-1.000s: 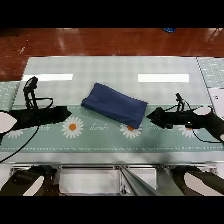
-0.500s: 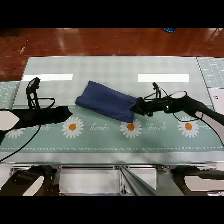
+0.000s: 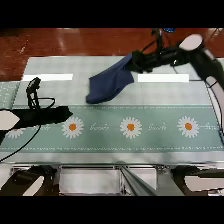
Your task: Fold the shirts.
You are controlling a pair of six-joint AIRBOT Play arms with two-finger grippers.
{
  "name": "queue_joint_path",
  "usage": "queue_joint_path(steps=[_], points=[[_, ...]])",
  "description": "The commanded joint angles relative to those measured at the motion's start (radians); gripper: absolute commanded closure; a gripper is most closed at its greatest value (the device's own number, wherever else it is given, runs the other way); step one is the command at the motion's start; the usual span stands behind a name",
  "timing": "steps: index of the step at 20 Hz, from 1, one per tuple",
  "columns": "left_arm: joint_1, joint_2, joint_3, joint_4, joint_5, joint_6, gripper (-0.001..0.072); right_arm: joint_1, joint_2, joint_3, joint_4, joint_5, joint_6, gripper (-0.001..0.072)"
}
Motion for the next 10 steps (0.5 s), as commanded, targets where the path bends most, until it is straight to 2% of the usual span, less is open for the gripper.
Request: queue_joint_path(steps=[1,6,10], points=[[0.000,-0.001,0.000,-0.001,0.000,0.001,0.0689,-0.044,-0.002,0.264,-0.158,0.100,0.145,0.0688],[0.000,-0.001,0.000,-0.003,-0.003,0.001,0.0689,-0.267,0.005,0.431,-0.169,0.328,0.213,0.0688],[0.000,-0.001,0.000,-0.003,-0.003,0.001,0.0689,-0.481,0.071,0.431,-0.169,0.454,0.226,0.0688]])
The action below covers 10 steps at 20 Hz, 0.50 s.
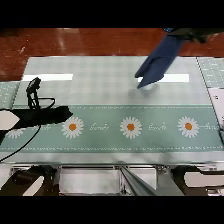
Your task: Fold the shirts.
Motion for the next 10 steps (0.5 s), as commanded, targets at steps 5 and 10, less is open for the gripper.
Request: queue_joint_path(steps=[5,10], points=[[0.000,-0.001,0.000,0.000,0.000,0.000,0.0689,-0.396,0.123,0.029,-0.061,0.282,0.126,0.0688],[0.000,-0.001,0.000,0.000,0.002,0.000,0.0689,-0.594,0.253,-0.086,-0.187,0.361,0.159,0.0688]])
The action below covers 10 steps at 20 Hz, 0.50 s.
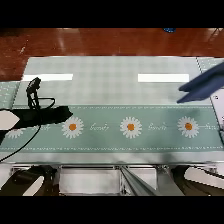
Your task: Fold the shirts.
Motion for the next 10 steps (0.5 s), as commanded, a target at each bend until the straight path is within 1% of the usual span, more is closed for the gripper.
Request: queue_joint_path(steps=[1,3,4,6,7,8,10], points=[[0.000,-0.001,0.000,0.000,0.003,0.000,0.0689,-0.147,0.115,-0.129,-0.086,0.055,0.028,0.0688],[0.000,-0.001,0.000,0.000,0.003,0.002,0.0689,-0.220,0.211,-0.288,-0.149,0.055,0.011,0.0688],[0.000,-0.001,0.000,0.000,0.003,0.020,0.0689,-0.262,0.258,-0.373,-0.189,0.055,0.001,0.0688],[0.000,-0.001,0.000,0.000,0.003,0.026,0.0689,-0.360,0.353,-0.552,-0.286,0.056,-0.015,0.0688],[0.000,-0.001,0.000,0.000,0.003,0.026,0.0689,-0.411,0.402,-0.642,-0.370,0.056,-0.030,0.0688],[0.000,-0.001,0.000,0.000,0.003,0.026,0.0689,-0.449,0.451,-0.728,-0.511,0.058,-0.050,0.0688],[0.000,-0.001,0.000,0.000,0.019,0.026,0.0689,-0.492,0.530,-0.885,-0.780,0.057,-0.128,0.0687]])
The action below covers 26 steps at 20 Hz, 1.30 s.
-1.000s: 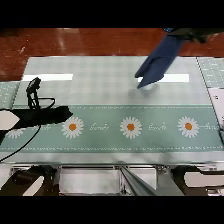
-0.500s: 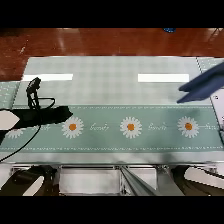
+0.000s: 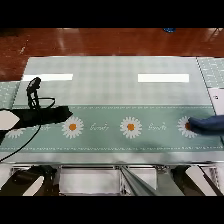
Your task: Fold the shirts.
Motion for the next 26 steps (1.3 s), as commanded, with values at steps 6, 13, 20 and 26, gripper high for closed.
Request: queue_joint_path(steps=[6,13,20,26], points=[[0.000,-0.001,0.000,0.001,0.048,0.005,0.0689,-0.100,0.250,-0.590,-0.453,-0.030,-0.010,0.0298],[0.011,-0.001,0.044,0.008,0.111,0.124,0.0689,0.153,0.149,-0.388,-0.092,-0.515,-0.118,0.0620],[-0.063,-0.293,0.571,0.146,0.016,0.107,0.0692,0.886,-0.197,-0.054,0.127,-0.648,-0.195,0.0687],[-0.061,-0.515,0.623,0.195,-0.167,0.089,0.0690,1.038,-0.324,-0.028,0.059,-0.621,-0.167,0.0687]])
